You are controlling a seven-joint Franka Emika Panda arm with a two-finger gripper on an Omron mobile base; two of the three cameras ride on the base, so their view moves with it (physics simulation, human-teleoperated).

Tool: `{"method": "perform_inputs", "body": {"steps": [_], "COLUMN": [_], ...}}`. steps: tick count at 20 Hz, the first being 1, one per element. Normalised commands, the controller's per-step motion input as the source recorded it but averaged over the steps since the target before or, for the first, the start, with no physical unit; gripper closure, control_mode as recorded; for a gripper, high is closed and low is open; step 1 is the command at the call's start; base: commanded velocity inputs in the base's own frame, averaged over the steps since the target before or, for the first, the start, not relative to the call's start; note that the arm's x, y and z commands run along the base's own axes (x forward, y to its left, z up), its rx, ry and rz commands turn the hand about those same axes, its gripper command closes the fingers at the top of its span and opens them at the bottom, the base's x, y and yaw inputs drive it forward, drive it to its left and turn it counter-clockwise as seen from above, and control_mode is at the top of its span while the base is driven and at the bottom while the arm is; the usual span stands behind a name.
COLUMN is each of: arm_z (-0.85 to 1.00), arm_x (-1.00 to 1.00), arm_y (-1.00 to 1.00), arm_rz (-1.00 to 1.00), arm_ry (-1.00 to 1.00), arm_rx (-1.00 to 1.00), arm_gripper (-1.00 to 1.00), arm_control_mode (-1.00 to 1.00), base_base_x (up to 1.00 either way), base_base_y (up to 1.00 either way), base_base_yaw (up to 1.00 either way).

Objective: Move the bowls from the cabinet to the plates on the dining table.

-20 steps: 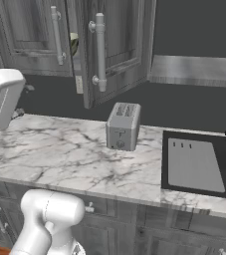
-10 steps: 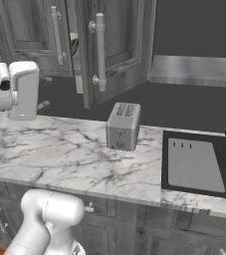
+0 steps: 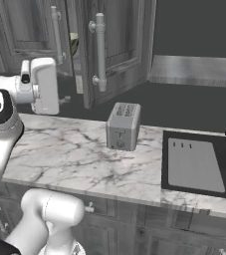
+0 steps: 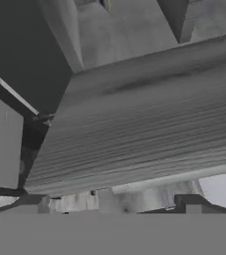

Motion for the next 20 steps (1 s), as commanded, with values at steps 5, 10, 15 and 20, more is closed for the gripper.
{"method": "perform_inputs", "body": {"steps": [5, 10, 15, 20], "arm_z": [-0.03, -0.06, -0.02, -0.03], "arm_x": [0.61, 0.62, 0.26, 0.18], "arm_y": [-0.19, -0.12, -0.31, -0.38], "arm_rz": [-0.07, -0.10, -0.23, -0.28], "arm_ry": [0.04, 0.01, 0.01, 0.00], "arm_rx": [-0.07, -0.07, -0.08, -0.07], "arm_gripper": [-1.00, -1.00, -1.00, -1.00], "arm_control_mode": [-1.00, -1.00, -1.00, -1.00], "base_base_x": [0.00, 0.00, 0.00, 0.00], "base_base_y": [0.00, 0.00, 0.00, 0.00], "base_base_yaw": [0.00, 0.00, 0.00, 0.00]}}
